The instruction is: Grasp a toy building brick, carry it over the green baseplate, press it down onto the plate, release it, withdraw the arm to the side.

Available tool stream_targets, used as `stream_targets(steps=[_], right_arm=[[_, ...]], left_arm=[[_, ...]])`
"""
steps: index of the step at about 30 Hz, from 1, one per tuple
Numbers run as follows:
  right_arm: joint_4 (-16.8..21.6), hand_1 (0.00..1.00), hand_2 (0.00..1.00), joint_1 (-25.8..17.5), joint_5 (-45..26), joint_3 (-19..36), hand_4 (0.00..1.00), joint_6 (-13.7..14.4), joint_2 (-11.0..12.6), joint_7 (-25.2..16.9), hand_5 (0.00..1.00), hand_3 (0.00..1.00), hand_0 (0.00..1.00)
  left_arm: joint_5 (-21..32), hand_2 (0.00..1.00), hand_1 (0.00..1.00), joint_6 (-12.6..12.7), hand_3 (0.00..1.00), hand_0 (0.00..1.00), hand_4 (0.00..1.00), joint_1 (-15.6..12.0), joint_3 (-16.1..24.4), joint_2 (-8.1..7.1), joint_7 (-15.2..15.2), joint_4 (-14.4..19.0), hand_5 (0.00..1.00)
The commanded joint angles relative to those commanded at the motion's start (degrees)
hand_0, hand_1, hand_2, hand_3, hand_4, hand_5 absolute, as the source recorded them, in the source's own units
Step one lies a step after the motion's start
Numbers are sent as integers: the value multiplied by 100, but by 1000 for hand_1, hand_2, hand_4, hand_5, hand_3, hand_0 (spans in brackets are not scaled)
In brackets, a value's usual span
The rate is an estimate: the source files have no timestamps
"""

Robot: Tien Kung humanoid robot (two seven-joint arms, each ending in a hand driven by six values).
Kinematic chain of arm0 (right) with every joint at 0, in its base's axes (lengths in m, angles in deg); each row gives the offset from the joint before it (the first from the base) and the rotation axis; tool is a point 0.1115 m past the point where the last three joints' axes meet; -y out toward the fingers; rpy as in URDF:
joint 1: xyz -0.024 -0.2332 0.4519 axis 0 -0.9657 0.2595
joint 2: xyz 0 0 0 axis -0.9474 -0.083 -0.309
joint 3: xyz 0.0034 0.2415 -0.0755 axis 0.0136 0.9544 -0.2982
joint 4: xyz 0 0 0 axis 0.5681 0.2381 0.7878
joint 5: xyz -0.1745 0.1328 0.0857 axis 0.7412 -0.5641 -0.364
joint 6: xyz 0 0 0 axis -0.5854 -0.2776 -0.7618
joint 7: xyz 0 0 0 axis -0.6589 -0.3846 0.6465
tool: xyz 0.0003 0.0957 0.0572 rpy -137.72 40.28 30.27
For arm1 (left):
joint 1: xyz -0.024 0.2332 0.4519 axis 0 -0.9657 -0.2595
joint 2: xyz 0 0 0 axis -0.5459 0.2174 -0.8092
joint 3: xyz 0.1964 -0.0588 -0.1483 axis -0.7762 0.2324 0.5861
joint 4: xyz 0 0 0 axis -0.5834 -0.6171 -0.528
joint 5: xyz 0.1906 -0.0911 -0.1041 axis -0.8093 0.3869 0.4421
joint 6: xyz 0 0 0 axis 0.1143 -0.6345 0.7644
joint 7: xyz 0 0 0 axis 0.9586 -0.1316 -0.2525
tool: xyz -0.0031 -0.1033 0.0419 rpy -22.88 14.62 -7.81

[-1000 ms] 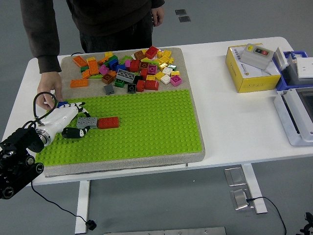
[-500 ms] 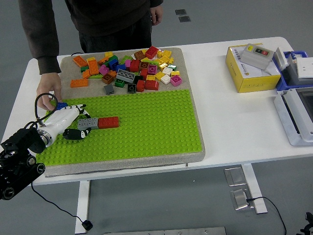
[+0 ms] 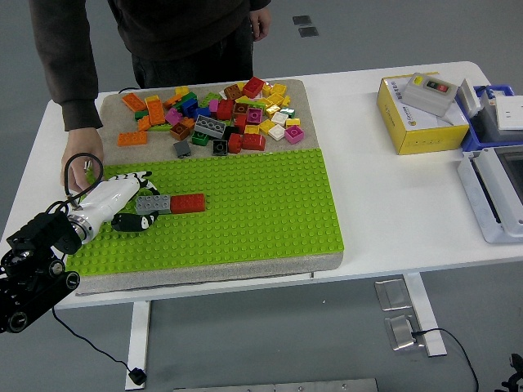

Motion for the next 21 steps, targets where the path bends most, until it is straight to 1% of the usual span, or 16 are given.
stream_targets(steps=[8, 15, 21], right_arm=[[0, 626, 663, 5, -5, -4, 569, 1, -4, -5, 998, 753, 640], [1, 625, 662, 3, -4, -4, 570, 1, 0, -5, 998, 753, 641], [0, 625, 662, 3, 8, 0, 570, -3, -1, -3, 998, 751, 641]], left_arm=[[30, 998, 998, -3, 603, 998, 619, 23, -20, 34, 2, -69, 240], [-16, 998, 998, -23, 605, 998, 619, 23, 52, -14, 19, -23, 241], [10, 998, 998, -56, 605, 998, 619, 31, -1, -4, 43, -39, 242]])
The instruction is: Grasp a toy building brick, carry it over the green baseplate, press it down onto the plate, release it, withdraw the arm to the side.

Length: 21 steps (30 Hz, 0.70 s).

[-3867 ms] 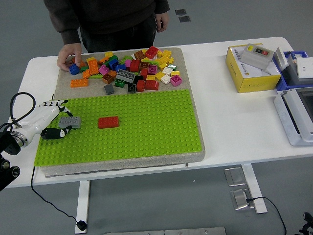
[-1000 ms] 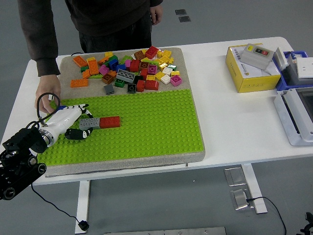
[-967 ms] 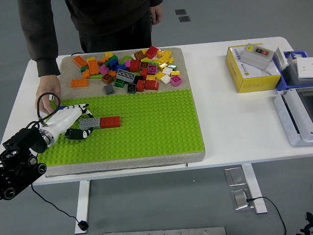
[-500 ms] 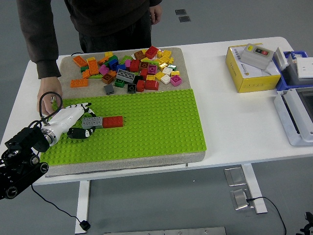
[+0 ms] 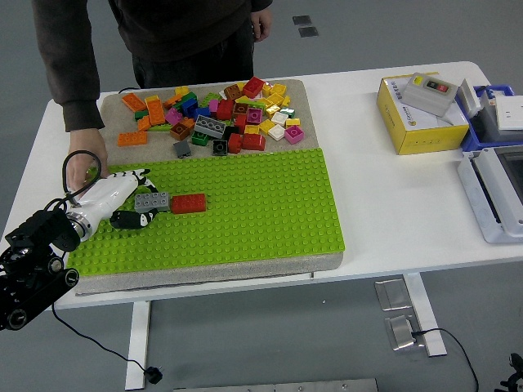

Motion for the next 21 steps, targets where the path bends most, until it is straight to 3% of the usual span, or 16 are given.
stream_targets(steps=[21], right_arm=[[-6, 621, 661, 12, -1, -4, 570, 6, -5, -19, 998, 750, 641]], left_arm=[[18, 998, 998, 15, 646, 998, 619, 26, -84, 49, -20, -35, 243]])
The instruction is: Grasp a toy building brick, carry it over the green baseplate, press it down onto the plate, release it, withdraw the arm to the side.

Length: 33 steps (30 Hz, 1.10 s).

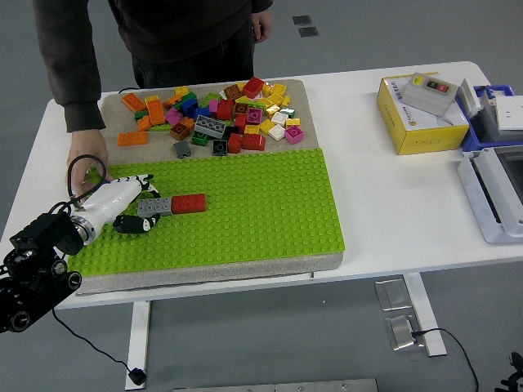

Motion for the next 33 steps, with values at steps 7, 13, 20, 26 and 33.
stream_targets(steps=[7, 13, 20, 26, 33], right_arm=[[0, 620, 661, 5, -1, -2, 570, -2, -4, 1, 998, 750, 641], [-1, 620, 661, 10, 0, -3, 570, -3, -1, 2, 998, 750, 639], [1, 619, 660, 12, 10, 4, 570, -3, 5, 3, 998, 750, 641], [2, 620, 659, 16, 28, 19, 570, -4, 8, 10, 998, 749, 641], [3, 619, 658, 15, 32, 20, 570, 0, 9, 2, 998, 749, 641]], left_arm=[[13, 998, 998, 17, 655, 998, 618, 18, 21, 36, -21, -24, 243], [11, 998, 998, -1, 659, 998, 619, 30, -13, 60, -11, -22, 243], [-3, 998, 998, -28, 661, 998, 620, 38, -30, 66, -1, -15, 244], [-22, 998, 998, -32, 661, 998, 620, 48, -26, 59, -7, 1, 244], [-46, 998, 998, -35, 662, 998, 622, 71, -12, 39, -22, 23, 246]])
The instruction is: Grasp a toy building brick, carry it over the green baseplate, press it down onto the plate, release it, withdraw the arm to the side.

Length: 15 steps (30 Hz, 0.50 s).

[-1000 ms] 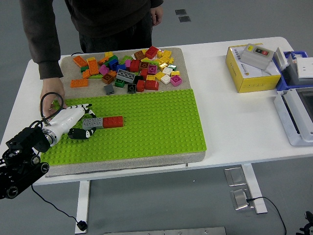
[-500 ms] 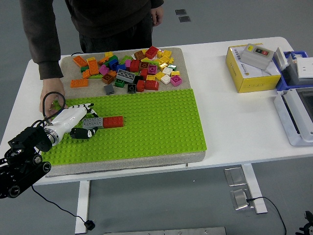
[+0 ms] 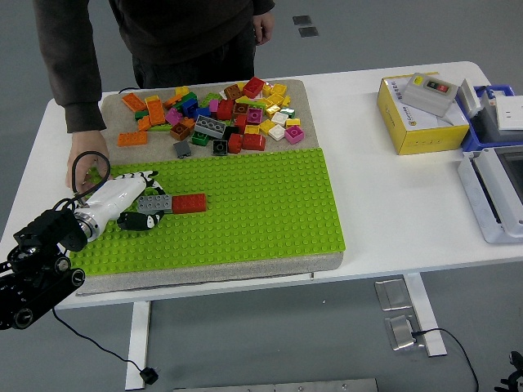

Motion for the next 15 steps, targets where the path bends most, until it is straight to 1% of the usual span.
stream_targets(steps=[1, 6, 7, 15], right_arm=[[0, 619, 657, 0, 1, 0, 571, 0, 0, -2, 998, 749, 641], [-1, 619, 657, 0, -2, -1, 571, 2, 3, -9, 998, 749, 641], [-1, 617, 656, 0, -1, 0, 571, 2, 3, -10, 998, 748, 637], [-1, 617, 657, 5, 1, 2, 569, 2, 5, -14, 998, 749, 640]], left_arm=[[-6, 998, 998, -5, 721, 998, 626, 4, 0, -2, 3, 1, 248], [-25, 998, 998, -43, 721, 998, 626, 18, -5, -11, 34, 0, 248], [-26, 998, 998, -51, 772, 998, 632, 19, -8, -10, 41, -2, 250], [-16, 998, 998, -87, 779, 998, 635, 21, -38, -1, 66, -12, 250]])
